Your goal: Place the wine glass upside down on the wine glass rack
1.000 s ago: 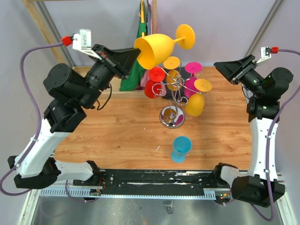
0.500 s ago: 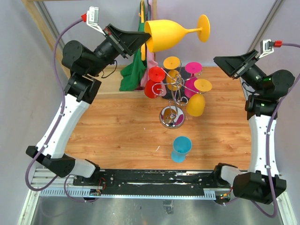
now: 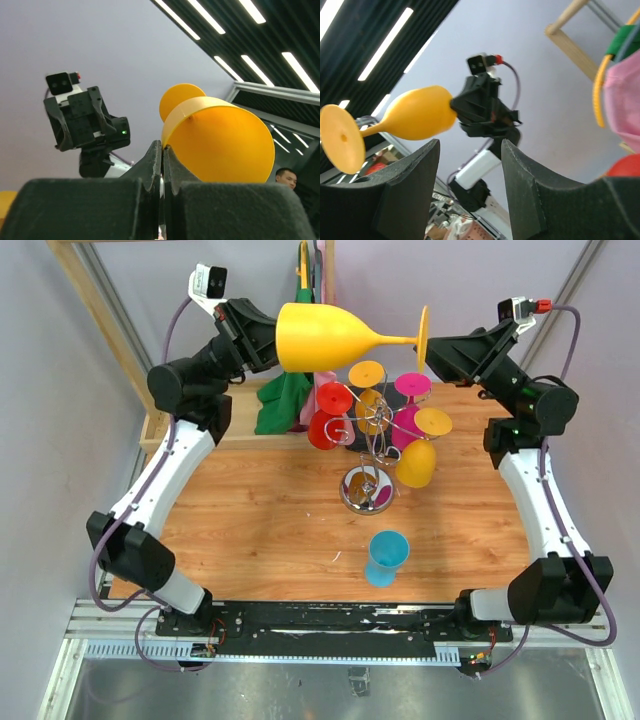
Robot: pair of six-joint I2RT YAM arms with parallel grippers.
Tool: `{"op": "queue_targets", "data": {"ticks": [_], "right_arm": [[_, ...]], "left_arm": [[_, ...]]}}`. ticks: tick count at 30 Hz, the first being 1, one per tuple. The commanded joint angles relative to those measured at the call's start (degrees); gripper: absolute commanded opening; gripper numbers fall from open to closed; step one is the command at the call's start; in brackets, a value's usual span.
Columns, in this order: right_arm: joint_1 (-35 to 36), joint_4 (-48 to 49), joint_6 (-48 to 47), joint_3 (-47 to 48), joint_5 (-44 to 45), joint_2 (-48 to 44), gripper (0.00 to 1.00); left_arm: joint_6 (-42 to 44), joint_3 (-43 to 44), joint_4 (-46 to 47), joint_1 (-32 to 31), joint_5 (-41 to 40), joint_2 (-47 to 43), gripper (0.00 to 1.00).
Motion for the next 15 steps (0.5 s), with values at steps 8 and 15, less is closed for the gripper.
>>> {"op": "queue_targets", "data": {"ticks": [8,15], "right_arm": [[11.8,16.1,9.7,6.2,10.1,2.7,0.50],[18.6,13.1,5.8,10.0,11.6,3.7,0.49]], "left_arm": [[-31.9,-1.4,39.2,2.2,-5.6,9.0,0.00],[-37.6,-0.4,45.0,2.3,-8.0,11.9,0.00]]}}
